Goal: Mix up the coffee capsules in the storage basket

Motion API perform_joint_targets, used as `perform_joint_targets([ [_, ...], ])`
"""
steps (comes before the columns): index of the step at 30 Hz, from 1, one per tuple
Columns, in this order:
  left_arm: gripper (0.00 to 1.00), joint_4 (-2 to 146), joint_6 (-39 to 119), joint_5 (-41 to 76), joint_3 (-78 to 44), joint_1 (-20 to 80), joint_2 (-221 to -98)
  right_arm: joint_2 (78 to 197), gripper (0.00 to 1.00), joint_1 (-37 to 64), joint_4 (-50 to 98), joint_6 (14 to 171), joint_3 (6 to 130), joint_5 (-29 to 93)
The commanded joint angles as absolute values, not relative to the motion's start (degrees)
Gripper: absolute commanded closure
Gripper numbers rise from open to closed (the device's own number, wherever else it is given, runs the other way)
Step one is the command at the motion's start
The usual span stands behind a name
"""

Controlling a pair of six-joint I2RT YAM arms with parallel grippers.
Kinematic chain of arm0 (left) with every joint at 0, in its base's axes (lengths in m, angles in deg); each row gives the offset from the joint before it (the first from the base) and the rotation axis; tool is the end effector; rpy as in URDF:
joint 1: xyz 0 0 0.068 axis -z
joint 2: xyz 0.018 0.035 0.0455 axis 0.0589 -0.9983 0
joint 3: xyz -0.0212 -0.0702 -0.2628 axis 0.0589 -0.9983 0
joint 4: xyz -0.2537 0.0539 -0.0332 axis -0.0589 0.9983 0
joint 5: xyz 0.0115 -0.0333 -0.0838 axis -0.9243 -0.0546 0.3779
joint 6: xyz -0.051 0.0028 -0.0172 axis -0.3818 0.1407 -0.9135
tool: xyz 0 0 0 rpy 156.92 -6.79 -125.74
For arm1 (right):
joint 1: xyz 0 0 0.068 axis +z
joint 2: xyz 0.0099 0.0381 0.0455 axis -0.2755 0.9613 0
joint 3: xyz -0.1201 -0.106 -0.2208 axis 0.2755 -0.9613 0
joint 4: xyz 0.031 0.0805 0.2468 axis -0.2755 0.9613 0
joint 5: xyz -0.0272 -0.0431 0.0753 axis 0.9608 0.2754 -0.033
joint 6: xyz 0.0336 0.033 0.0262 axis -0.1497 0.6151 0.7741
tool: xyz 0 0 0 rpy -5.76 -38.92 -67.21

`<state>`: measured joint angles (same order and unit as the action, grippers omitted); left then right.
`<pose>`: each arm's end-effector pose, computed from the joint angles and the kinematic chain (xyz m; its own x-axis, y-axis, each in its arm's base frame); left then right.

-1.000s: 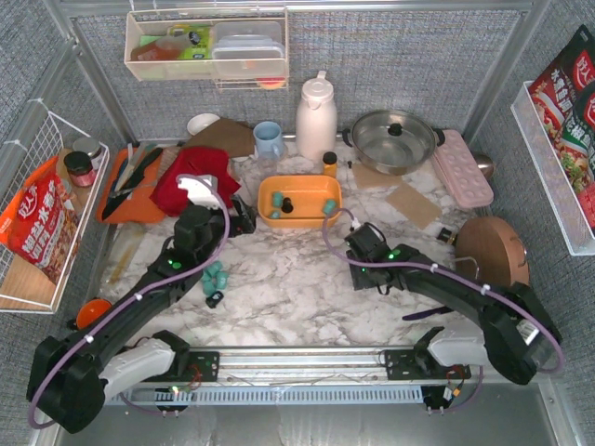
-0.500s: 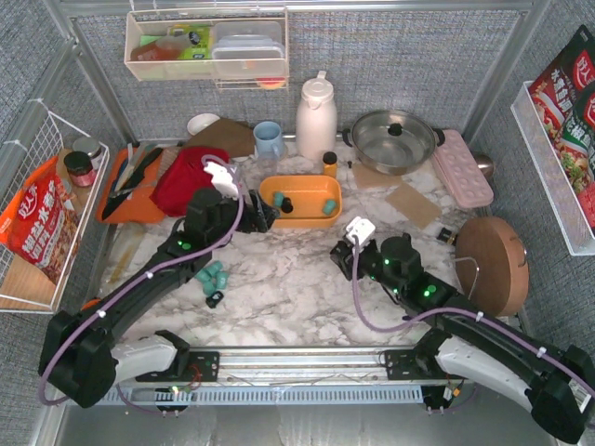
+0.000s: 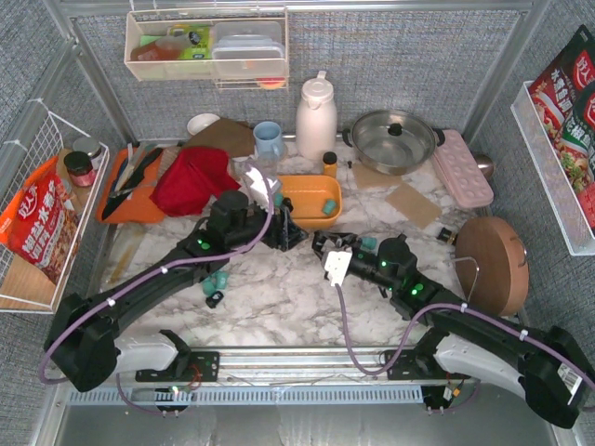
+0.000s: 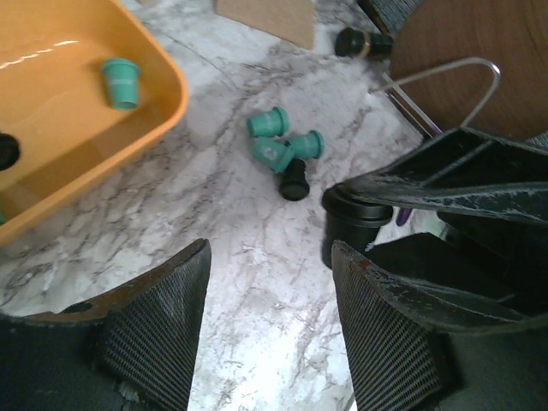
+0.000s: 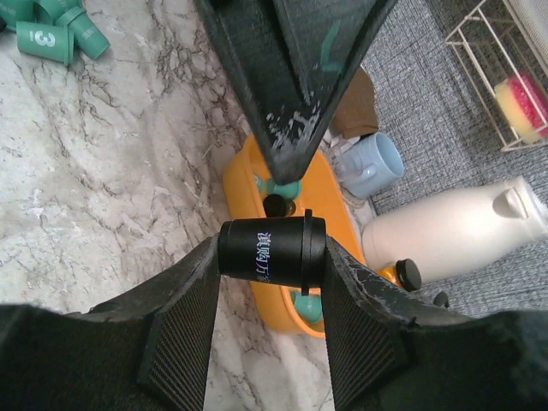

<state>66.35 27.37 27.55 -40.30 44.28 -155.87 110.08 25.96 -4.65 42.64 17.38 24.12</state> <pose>0.2114 -0.1980 0.2985 -0.5208 -0.0595 -0.8516 0.6988 0.5433 -0.4654 0.1535 0.1504 0.2617 0.5759 -0.3721 -0.7279 -0.6107 0.3962 -0.6856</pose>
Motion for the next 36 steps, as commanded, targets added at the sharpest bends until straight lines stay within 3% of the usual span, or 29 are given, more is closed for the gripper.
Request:
perform_joint_targets([
  [1,0.33,65.53,28.71,29.38,-39.60,46.68,-157.17,110.21,0.54,26.11,-8.02,37.66,17.62,22.28],
  [15,0.36,47.26,28.22,28.24,-46.98,51.35,-154.76,108.65,0.55,26.15,-4.91,40.13,19.05,21.05],
  [36,0.43,42.78,26.32,29.37,-46.77,53.08,-158.08,108.25,0.55,26.17,-4.93,43.15,19.83,19.20],
])
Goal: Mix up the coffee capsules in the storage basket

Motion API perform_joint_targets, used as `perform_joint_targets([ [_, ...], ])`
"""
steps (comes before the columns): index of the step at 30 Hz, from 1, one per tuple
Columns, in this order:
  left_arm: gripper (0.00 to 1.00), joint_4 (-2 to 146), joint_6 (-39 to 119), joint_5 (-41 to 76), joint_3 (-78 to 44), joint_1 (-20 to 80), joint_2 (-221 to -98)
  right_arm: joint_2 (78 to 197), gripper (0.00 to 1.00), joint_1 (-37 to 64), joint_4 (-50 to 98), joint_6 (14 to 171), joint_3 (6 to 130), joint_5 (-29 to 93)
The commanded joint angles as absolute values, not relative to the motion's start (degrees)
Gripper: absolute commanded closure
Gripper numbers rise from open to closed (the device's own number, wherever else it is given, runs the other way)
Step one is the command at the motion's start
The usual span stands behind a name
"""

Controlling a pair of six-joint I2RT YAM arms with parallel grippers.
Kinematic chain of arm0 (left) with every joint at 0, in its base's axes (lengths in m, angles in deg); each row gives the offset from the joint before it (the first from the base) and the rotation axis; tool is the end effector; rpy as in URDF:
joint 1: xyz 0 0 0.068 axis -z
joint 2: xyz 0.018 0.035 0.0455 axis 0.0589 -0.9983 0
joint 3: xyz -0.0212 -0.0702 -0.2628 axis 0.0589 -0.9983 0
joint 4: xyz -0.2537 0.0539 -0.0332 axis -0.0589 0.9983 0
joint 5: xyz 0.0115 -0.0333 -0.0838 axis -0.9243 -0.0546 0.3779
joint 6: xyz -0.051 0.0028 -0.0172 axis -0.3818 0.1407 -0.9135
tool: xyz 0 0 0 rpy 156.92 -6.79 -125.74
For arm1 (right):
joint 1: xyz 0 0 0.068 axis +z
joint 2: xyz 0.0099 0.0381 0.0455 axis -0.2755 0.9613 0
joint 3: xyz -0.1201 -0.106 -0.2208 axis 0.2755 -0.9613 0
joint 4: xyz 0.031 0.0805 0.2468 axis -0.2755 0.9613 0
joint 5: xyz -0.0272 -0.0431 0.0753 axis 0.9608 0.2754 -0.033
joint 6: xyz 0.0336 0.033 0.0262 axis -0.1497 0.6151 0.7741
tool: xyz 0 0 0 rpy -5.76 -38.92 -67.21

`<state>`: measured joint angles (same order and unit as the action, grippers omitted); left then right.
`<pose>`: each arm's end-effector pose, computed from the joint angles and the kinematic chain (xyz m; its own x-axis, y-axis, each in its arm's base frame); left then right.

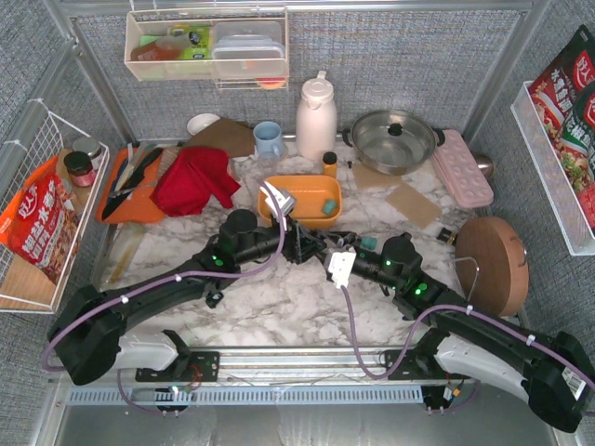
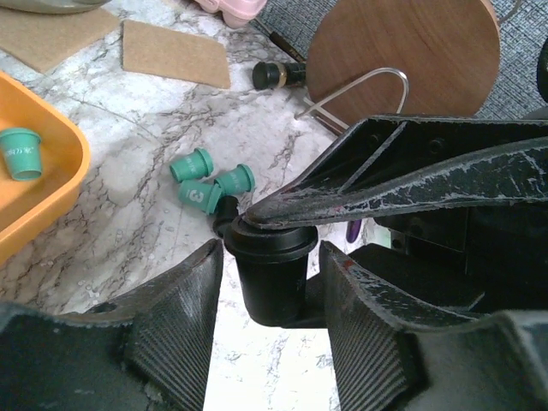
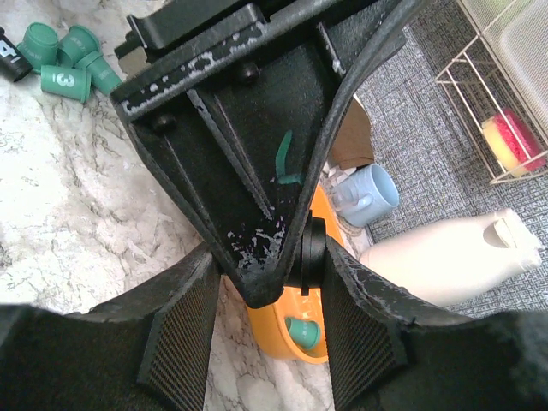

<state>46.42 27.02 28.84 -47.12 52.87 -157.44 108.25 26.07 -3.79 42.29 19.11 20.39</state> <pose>0.1800 -0.2292 0.2862 -0.4171 -0.1096 -0.9022 0.8354 0.3449 -0.4280 0.1488 0.1497 0.2769 0.6285 -0.3122 -0.7124 -0.6078 0.3743 -0.7003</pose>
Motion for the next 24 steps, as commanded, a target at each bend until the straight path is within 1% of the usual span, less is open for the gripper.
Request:
perform_joint_targets([
  [1,0.44,42.60,26.21,29.48,-46.77,53.24,-158.25,108.26,0.55,26.17,-4.78,43.19,19.82,19.20],
  [5,0.57,42.61,25.95,29.91,-46.47,53.55,-159.01,108.01,0.55,26.20,-4.62,43.33,19.63,19.54],
  [9,0.65,43.13,26.07,29.73,-46.45,53.66,-158.78,107.62,0.51,26.13,-3.42,43.21,19.83,20.17],
  [10,0.67,43.24,26.10,29.64,-46.43,53.66,-158.50,107.45,0.49,26.13,-2.95,43.20,19.91,20.35],
  [13,0.71,43.96,26.11,28.58,-46.37,53.65,-157.87,106.94,0.35,26.13,-0.95,43.11,20.43,21.14],
  [15,0.72,45.09,26.21,27.43,-45.91,53.67,-157.57,106.51,0.28,26.16,0.11,43.11,20.52,21.59],
  [20,0.76,49.12,27.07,24.53,-44.22,53.59,-157.51,105.32,0.19,26.14,3.19,42.85,20.80,23.78],
  [23,0.76,52.75,28.21,18.77,-42.69,53.37,-157.39,104.13,0.15,26.11,4.40,43.92,20.73,26.54],
  [24,0.76,54.14,28.95,16.03,-42.12,53.08,-157.48,103.67,0.10,26.11,4.19,44.81,20.58,28.16],
])
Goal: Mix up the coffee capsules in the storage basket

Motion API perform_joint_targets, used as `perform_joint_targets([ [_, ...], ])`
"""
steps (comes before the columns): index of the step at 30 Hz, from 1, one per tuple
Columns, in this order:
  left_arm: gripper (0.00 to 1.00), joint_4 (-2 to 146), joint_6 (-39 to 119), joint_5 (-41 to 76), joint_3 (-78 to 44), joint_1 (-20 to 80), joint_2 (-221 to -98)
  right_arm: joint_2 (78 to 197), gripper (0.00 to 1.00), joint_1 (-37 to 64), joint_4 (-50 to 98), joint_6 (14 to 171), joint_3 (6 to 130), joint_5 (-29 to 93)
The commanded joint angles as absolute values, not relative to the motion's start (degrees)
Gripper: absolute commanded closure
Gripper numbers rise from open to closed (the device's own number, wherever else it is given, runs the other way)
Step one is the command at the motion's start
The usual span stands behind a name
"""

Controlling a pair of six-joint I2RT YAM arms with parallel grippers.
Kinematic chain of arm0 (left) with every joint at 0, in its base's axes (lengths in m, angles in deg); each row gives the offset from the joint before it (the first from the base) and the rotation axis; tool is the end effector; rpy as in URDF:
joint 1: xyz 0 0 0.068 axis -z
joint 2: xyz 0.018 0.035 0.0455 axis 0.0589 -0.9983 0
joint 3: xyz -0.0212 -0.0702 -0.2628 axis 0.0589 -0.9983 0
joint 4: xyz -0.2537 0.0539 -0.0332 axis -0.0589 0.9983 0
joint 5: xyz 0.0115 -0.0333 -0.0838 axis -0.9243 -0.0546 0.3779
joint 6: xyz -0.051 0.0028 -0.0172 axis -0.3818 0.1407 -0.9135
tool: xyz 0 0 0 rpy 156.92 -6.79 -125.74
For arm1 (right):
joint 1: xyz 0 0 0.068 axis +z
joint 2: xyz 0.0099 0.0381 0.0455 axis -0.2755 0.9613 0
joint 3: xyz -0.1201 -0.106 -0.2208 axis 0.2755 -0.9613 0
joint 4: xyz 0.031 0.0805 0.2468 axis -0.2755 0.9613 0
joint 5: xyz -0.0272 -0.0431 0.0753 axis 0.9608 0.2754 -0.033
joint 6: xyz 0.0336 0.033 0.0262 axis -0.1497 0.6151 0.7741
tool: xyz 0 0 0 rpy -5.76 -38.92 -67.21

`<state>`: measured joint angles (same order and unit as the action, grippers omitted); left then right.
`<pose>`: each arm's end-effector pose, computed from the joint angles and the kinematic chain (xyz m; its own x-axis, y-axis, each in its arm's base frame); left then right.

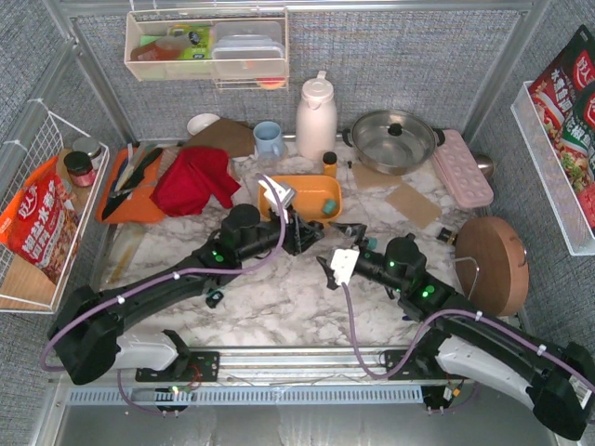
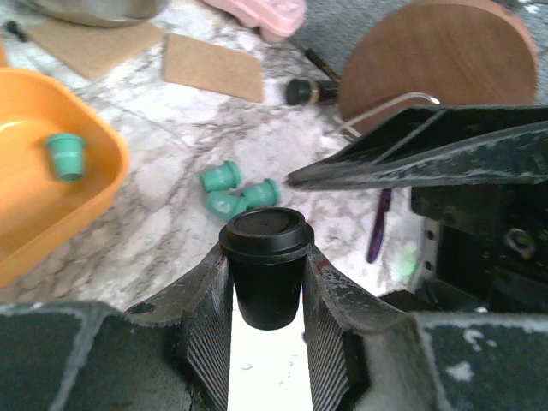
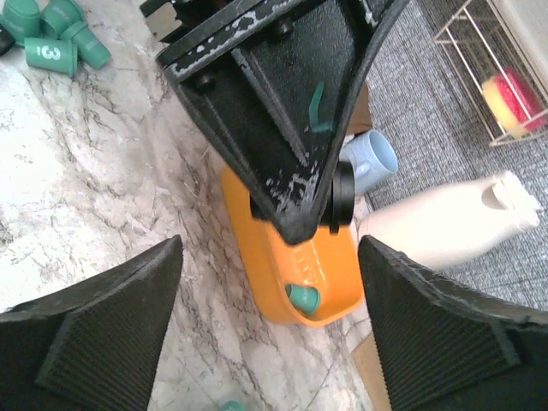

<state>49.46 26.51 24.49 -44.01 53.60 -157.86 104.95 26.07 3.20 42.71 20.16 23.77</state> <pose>0.1828 -0.2343 0.2974 -0.4172 -0.1325 -0.8991 0.8080 0.3989 -0.4337 0.1442 0.1429 0.2811 0.5787 -0.3665 -0.7286 -0.6140 0.3922 -0.6849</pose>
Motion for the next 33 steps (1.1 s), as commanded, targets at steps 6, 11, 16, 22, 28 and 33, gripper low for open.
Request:
perform_joint_targets([
  [6,0.74,58.91,30.74,2.45,-36.08,46.29,-165.12,101.66,0.01,26.02,3.07,59.83,20.16,49.05],
  [11,0.73,57.95,27.78,2.78,-30.26,40.31,-175.46,100.16,0.01,24.61,12.87,80.05,23.65,70.74],
  [16,0.70,62.44,28.36,2.84,-20.11,39.49,-186.95,96.68,0.01,21.39,19.43,93.36,21.82,76.80],
  [22,0.70,67.07,28.35,1.55,-13.28,39.26,-195.33,93.30,0.01,18.11,26.91,98.64,21.56,76.17],
  [28,0.68,65.65,28.04,1.03,-12.97,39.24,-198.20,93.62,0.01,17.67,31.64,102.40,21.75,73.53],
  [33,0.45,64.57,27.43,1.36,-13.00,39.26,-200.36,96.66,0.01,17.67,35.42,107.43,22.14,70.97],
])
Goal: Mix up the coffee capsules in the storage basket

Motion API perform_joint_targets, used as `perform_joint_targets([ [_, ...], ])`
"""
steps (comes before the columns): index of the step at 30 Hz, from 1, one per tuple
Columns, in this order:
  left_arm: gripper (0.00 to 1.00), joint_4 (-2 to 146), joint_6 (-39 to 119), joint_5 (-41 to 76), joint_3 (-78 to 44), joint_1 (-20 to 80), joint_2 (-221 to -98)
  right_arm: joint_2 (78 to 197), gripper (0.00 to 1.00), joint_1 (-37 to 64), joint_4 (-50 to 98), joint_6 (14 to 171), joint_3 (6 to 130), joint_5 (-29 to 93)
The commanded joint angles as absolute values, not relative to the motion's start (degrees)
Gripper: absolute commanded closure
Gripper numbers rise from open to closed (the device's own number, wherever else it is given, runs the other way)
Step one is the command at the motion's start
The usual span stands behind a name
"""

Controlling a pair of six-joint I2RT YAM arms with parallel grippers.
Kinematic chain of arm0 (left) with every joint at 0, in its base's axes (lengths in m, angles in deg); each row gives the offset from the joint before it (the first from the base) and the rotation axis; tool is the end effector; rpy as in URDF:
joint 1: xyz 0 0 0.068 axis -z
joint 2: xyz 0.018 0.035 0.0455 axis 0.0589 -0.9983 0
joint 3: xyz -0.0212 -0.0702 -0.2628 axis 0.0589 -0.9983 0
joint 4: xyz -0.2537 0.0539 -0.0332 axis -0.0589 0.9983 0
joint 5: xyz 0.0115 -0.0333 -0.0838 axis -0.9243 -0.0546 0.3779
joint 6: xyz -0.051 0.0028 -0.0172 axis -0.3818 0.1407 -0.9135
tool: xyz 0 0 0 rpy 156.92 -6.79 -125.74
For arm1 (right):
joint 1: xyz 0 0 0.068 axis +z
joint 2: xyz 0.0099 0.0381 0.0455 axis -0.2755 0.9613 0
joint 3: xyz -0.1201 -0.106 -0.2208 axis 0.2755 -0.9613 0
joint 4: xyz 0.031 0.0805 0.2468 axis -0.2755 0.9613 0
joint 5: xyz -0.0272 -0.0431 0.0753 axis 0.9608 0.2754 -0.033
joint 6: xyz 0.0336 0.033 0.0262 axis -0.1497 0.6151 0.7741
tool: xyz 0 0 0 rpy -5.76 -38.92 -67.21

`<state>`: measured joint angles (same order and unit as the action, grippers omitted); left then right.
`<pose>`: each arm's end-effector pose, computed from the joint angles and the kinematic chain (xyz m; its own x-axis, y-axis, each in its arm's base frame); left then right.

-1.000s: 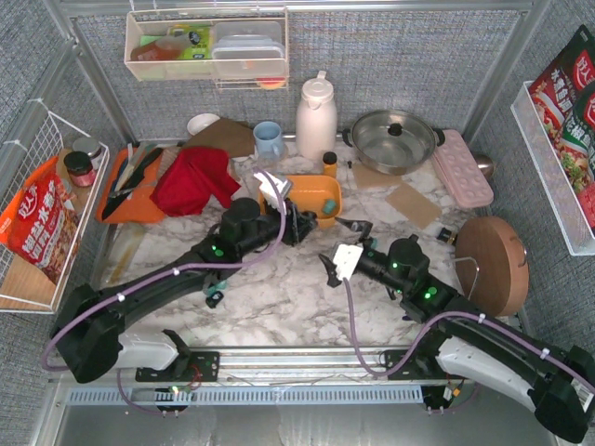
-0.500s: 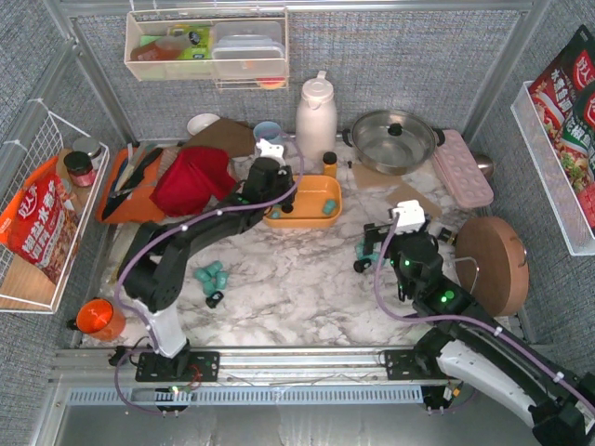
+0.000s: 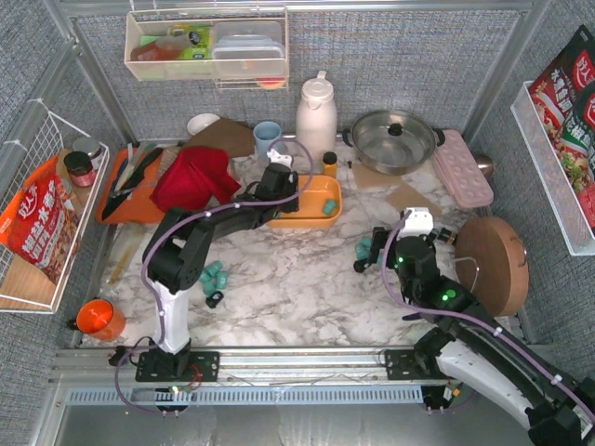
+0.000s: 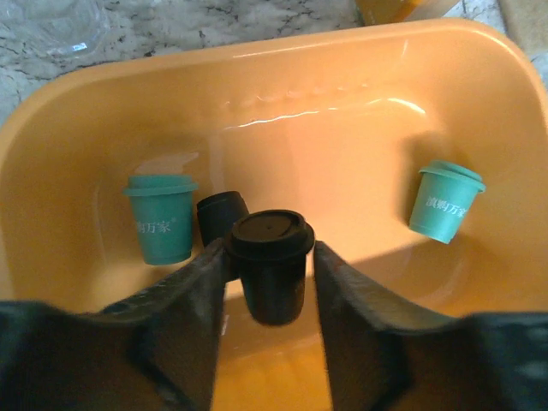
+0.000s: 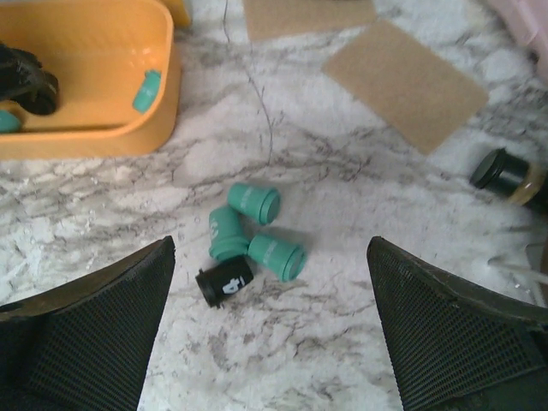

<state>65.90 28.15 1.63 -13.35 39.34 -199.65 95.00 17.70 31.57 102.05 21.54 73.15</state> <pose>0.3699 -0.2626 0.1877 -0.5767 -0.0637 -0.8145 0.2844 0.9190 -0.2732 0.1467 0.0739 0.2671 -0.2372 0.1192 -0.9641 0.0516 0.9926 0.1100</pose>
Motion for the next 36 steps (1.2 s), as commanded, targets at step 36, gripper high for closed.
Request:
perform_joint_targets([
  [36,0.01,77.80,33.02,-3.19,-45.08,39.38,-131.33,134.67,0.19,15.95,37.57,111.78,33.08,57.17],
])
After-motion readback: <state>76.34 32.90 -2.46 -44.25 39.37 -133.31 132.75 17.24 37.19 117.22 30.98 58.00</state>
